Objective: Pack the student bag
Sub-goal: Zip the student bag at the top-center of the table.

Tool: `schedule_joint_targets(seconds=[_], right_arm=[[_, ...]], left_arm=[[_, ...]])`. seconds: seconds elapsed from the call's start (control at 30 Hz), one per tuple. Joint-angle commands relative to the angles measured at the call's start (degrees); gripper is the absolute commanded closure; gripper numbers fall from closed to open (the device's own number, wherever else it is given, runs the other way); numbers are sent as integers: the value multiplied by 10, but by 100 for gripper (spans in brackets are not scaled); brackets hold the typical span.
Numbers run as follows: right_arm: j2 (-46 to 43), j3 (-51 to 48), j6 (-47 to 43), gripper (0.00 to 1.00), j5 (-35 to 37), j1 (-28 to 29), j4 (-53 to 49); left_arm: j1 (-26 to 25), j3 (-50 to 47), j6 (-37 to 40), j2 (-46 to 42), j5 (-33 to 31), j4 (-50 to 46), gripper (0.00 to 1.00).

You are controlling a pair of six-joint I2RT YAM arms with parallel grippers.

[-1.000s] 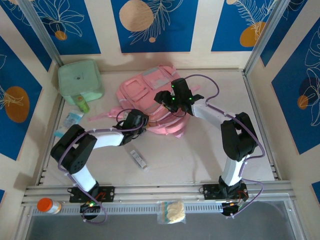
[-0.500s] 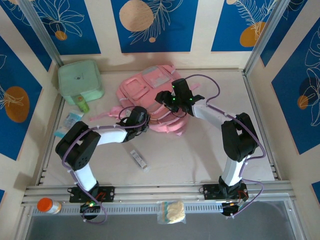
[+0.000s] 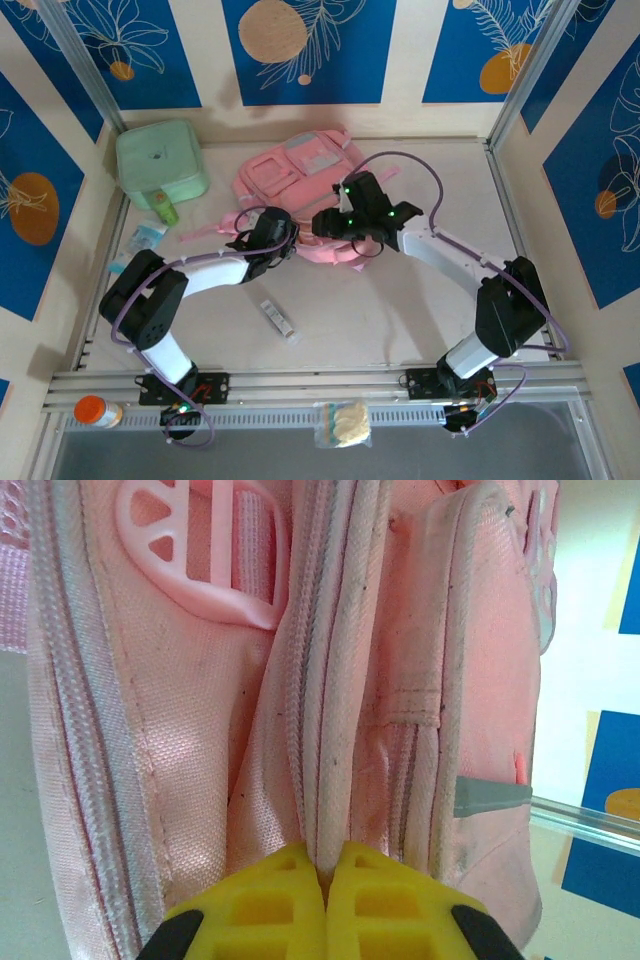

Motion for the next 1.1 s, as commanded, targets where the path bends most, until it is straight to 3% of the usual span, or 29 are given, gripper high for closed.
schedule_joint_targets(seconds=[0.0, 0.13, 0.67, 0.8, 1.07], right_arm=[[-4, -20, -60, 53, 7, 10, -36], [47, 38, -79, 52, 39, 14, -84], [158, 116, -111, 59, 96, 42, -80], [186, 132, -118, 67, 124, 47, -86], [160, 116, -136, 97, 192, 62, -95]], left_arm=[[2, 30, 25, -25, -4, 13, 100], [3, 37, 26, -18, 5, 19, 100], [2, 41, 36, -21, 2, 10, 100], [3, 43, 36, -21, 4, 11, 100], [9, 45, 67, -50, -10, -28, 100]])
